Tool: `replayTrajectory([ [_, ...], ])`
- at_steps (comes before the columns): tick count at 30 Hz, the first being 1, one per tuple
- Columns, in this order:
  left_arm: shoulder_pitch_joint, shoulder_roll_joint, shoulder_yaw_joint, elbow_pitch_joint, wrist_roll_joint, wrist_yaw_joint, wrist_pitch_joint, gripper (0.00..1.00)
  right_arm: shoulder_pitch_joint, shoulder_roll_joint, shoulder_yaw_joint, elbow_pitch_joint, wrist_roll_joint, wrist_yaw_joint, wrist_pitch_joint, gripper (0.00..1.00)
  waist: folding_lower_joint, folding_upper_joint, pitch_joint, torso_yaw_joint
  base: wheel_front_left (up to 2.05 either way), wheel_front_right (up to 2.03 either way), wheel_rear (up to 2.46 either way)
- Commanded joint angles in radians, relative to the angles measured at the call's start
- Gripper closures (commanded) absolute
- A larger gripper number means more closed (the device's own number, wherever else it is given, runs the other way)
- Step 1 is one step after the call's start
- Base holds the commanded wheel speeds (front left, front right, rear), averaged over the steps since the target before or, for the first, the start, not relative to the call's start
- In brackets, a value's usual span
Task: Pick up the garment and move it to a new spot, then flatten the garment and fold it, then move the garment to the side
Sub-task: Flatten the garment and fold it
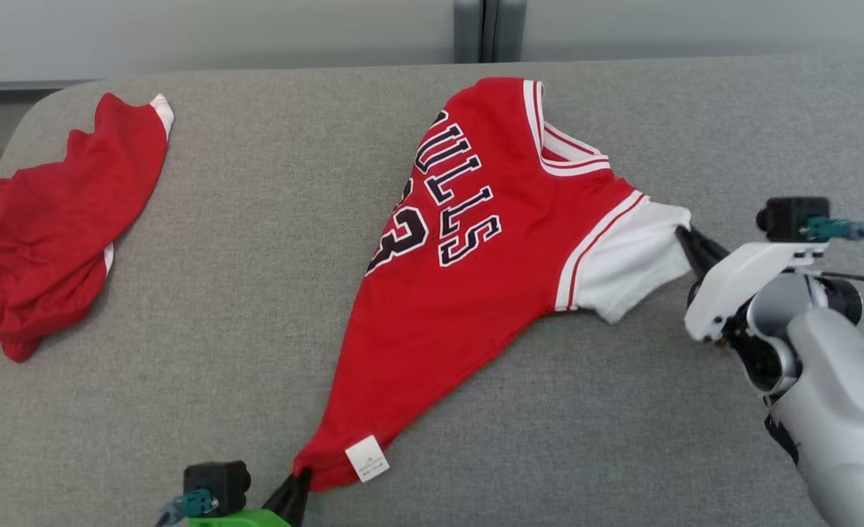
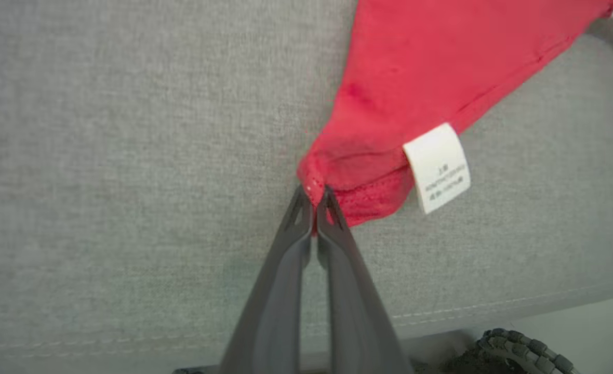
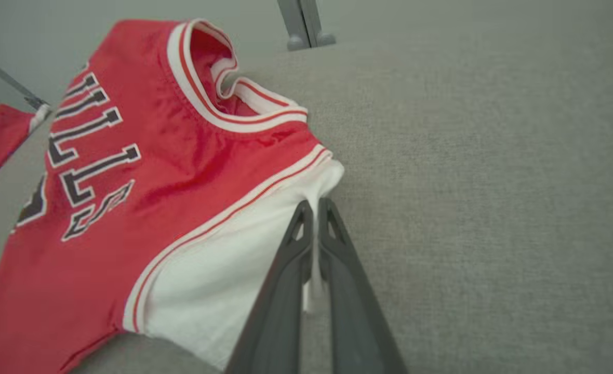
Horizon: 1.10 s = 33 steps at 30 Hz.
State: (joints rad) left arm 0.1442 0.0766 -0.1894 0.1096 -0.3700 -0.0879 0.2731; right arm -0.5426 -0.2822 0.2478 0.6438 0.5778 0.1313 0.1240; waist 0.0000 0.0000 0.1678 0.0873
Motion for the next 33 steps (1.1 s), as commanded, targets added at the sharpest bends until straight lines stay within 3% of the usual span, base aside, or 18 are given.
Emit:
replayTrajectory([
  [1, 0.01, 0.018, 0.009, -0.044, -0.009, -0.006, 0.006, 1.0, 0.008, -0.01, -0.027, -0.052, 0.047, -0.001, -0.01, 1.0, 0.0, 0.0, -0.029, -0.02, 0.0, 0.0, 0.0],
  [9, 0.024, 0.085, 0.034, -0.423, -0.093, -0.02, 0.106, 1.0, 0.073, -0.077, -0.225, -0.456, 0.267, -0.001, 0.056, 1.0, 0.0, 0.0, -0.094, -0.085, 0.0, 0.0, 0.0],
  [15, -0.052, 0.158, 0.057, -0.704, -0.129, -0.026, 0.2, 1.0, 0.126, -0.03, -0.406, -0.761, 0.319, 0.0, 0.147, 1.0, 0.0, 0.0, -0.119, -0.13, 0.0, 0.0, 0.0],
  [19, -0.162, 0.227, 0.074, -0.819, -0.154, -0.034, 0.28, 1.0, 0.091, 0.014, -0.496, -0.921, 0.328, 0.0, 0.245, 1.0, 0.0, 0.0, -0.127, -0.158, 0.0, 0.0, 0.0],
  [24, -0.336, 0.309, 0.077, -0.866, -0.208, -0.037, 0.381, 1.0, -0.019, 0.045, -0.58, -1.009, 0.271, -0.001, 0.358, 1.0, 0.0, 0.0, -0.11, -0.199, 0.0, 0.0, 0.0],
  [33, -0.656, 0.332, 0.043, -0.731, -0.27, -0.039, 0.487, 1.0, -0.248, 0.059, -0.642, -0.968, 0.117, 0.0, 0.493, 1.0, 0.0, 0.0, 0.063, -0.211, 0.0, 0.0, 0.0],
])
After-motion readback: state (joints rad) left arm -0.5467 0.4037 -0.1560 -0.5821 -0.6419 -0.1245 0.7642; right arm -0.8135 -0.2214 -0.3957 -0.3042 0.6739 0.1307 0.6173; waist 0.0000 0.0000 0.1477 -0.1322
